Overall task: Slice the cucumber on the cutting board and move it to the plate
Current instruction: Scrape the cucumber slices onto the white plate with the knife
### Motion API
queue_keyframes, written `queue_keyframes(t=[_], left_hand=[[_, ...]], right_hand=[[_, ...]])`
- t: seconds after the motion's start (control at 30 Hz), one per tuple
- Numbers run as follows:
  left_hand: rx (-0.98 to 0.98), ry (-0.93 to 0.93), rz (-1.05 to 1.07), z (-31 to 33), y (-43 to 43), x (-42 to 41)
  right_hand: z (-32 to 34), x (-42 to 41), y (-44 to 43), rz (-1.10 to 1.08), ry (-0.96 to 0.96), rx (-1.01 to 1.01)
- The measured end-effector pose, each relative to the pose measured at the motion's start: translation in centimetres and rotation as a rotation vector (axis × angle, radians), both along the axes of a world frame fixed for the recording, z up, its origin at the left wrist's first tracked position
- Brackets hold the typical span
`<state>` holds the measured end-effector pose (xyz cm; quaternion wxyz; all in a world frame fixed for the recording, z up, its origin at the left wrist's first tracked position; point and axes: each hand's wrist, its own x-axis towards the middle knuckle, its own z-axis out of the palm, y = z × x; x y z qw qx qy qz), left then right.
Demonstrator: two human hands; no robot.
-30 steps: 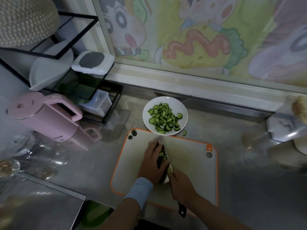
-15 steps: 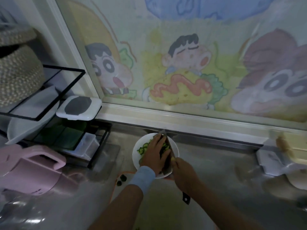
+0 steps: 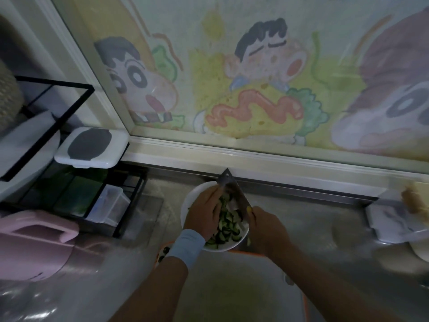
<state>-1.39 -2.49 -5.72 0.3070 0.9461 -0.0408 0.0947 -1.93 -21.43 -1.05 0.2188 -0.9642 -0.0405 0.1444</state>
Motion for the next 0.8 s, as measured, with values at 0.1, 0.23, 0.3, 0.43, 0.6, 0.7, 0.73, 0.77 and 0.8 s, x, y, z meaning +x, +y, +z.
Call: queue_keyframes(t=[0.1, 0.23, 0.3, 0.43, 0.6, 0.7, 0.73, 0.77, 0.8], left_hand=[[0.084, 0.035, -0.182, -0.2, -0.6, -0.3], [0.112, 0.085, -0.101, -1.4, 0.3, -1.5], [0.167, 0.013, -0.071, -1.1, 0.3, -1.7], [0.189, -0.083, -0.166, 0.0, -0.8, -2.0], [0.276, -0.053, -0.208, -1.1, 0.1, -2.7], [0.177, -0.011, -0.093, -0.6, 0.8, -2.3], [0.112, 0.023, -0.040, -0.1, 0.8, -2.1], [0.041, 0.071, 0.009, 0.6, 0.7, -2.0], [-0.013, 0.136, 0.045, 1.3, 0.6, -1.8]], right_hand=[[0.1, 0.0, 0.5, -0.004, 0.004, 0.061], [0.5, 0.1, 1.0, -0.017, -0.016, 0.062], [0.6, 0.1, 1.3, -0.010, -0.024, 0.048], [0.4, 0.1, 2.2, -0.035, -0.025, 0.066], [0.5, 0.3, 2.1, -0.092, -0.015, 0.081], [0.6, 0.4, 1.8, -0.088, -0.031, 0.045], [0.7, 0.4, 1.8, -0.086, -0.037, 0.033], [0.7, 0.4, 1.9, -0.081, -0.038, 0.027], [0.8, 0.3, 2.0, -0.077, -0.035, 0.022]])
